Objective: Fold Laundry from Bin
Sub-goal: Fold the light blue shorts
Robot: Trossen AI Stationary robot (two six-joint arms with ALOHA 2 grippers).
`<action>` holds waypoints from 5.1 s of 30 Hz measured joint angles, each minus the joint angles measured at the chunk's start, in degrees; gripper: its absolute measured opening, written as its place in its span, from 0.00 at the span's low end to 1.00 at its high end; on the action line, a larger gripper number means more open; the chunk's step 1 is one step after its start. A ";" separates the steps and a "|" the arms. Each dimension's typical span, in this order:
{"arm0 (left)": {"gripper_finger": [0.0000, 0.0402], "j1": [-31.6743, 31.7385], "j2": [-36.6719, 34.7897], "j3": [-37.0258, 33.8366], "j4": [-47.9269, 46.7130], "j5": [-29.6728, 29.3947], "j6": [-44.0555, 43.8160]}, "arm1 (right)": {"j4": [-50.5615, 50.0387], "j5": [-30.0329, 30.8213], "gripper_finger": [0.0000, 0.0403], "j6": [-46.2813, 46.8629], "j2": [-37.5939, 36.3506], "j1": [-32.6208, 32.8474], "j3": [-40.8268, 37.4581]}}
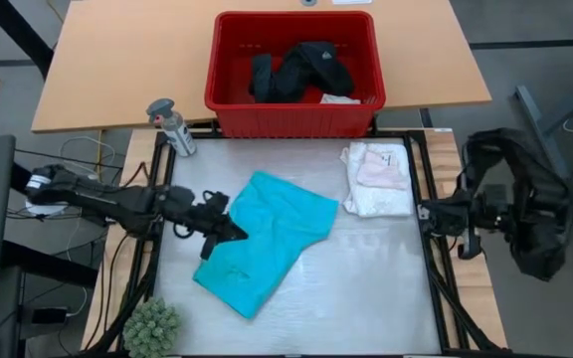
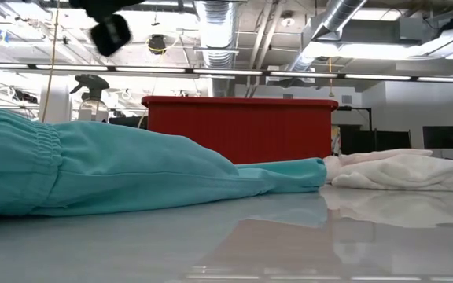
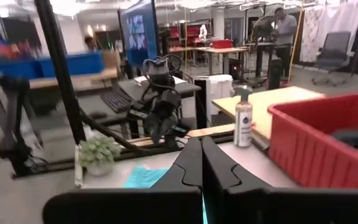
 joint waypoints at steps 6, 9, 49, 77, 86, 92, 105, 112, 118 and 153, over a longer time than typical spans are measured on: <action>0.00 5.66 5.28 -0.02 11.17 12.75 4.09 | 13.47 0.38 0.04 4.42 -3.22 -3.04 -17.09; 0.00 7.25 6.77 -0.02 17.30 14.87 3.81 | 17.02 0.22 0.04 12.30 -3.00 -3.10 -23.27; 0.00 9.00 -19.22 0.00 0.44 1.59 -6.37 | 128.19 -71.58 0.04 -63.03 12.17 -52.79 -38.50; 0.00 3.28 -19.83 -4.77 -13.04 -10.25 0.04 | 119.71 -91.59 0.04 -48.27 41.70 -65.05 -20.28; 0.00 -0.52 -19.19 -7.72 -12.51 -9.81 -5.52 | 118.94 -69.47 0.04 -39.47 58.62 -59.05 -15.03; 0.00 -0.98 -19.01 -7.72 -13.19 -10.41 -3.30 | 116.67 -66.55 0.04 -38.42 69.04 -57.34 -2.93; 0.00 -0.98 -19.43 -7.72 -16.16 -9.43 -2.26 | 90.65 -68.51 0.04 -20.81 72.33 -51.40 4.42; 0.00 -0.98 -18.40 -7.72 -16.11 -10.84 -2.04 | 73.79 -62.75 0.04 -11.18 67.55 -47.78 4.36; 0.01 -1.00 -13.83 -7.72 -14.13 -9.22 1.20 | 74.79 -60.33 0.09 -20.31 58.81 -48.61 4.36; 0.46 -18.22 11.72 -7.69 -3.34 -16.69 39.25 | 63.94 -73.27 0.67 -57.69 54.14 -44.97 4.40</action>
